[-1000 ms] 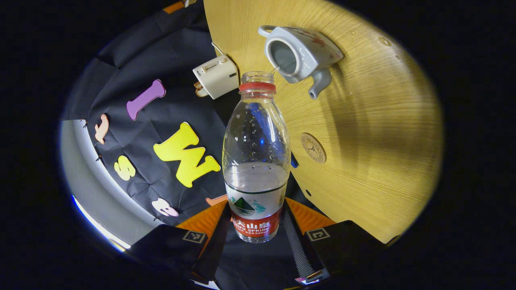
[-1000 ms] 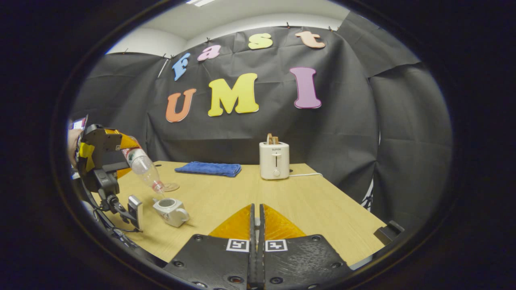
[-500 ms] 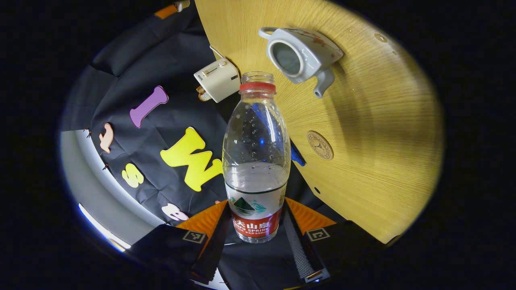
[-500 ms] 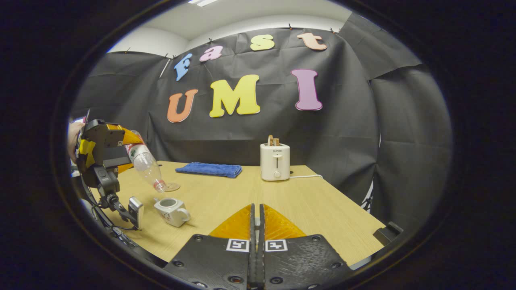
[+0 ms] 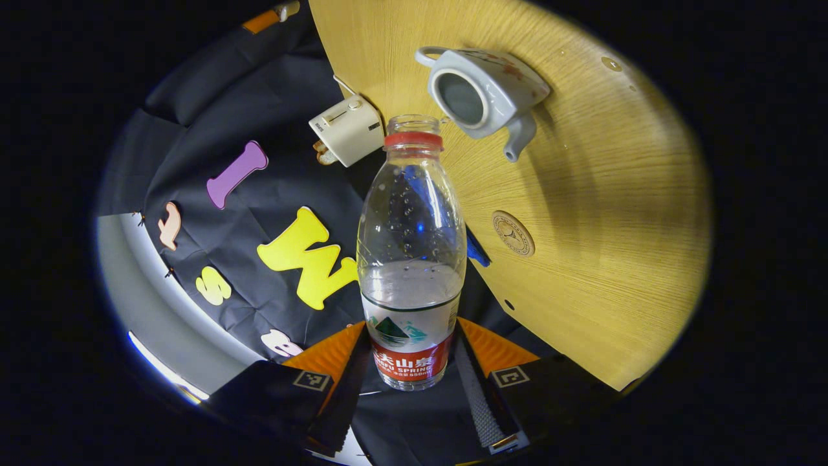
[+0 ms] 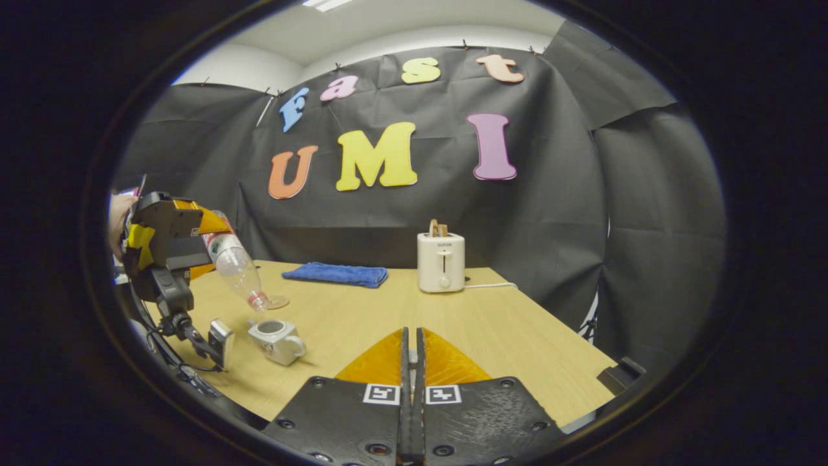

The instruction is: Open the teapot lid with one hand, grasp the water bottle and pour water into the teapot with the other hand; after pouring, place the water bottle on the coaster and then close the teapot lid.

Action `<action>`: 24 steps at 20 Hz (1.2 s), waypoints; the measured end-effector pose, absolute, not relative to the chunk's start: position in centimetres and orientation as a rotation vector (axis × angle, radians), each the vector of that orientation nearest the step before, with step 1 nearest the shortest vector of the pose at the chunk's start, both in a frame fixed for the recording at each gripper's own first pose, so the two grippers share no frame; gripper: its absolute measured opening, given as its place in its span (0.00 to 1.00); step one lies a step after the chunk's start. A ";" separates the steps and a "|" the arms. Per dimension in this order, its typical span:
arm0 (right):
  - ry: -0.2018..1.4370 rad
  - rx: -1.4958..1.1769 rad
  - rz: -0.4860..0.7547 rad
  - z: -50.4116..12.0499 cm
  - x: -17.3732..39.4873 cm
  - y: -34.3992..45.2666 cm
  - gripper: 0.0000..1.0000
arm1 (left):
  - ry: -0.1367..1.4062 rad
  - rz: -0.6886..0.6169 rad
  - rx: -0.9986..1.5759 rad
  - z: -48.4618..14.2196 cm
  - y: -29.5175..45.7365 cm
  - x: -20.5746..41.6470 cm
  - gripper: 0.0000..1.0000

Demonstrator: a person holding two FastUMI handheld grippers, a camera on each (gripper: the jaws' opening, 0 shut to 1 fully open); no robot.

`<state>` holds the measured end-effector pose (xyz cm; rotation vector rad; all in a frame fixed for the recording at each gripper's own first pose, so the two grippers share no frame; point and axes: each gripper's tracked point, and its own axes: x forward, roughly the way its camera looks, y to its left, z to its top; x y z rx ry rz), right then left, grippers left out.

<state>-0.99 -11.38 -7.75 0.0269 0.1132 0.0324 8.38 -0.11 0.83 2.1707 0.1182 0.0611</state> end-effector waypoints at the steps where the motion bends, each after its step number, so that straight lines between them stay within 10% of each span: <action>1: 0.114 0.027 0.033 -7.7 -1.0 -11.4 0.02 | 0.117 0.062 2.170 0.8 -0.1 8.4 0.79; 16: 0.116 0.031 0.037 -7.7 -1.1 -11.0 0.00 | 0.136 0.023 2.106 0.3 0.9 8.8 0.79; 24: 0.122 0.040 0.032 -7.0 -1.1 -10.3 0.00 | 0.330 -0.109 1.419 -6.0 4.9 8.1 0.75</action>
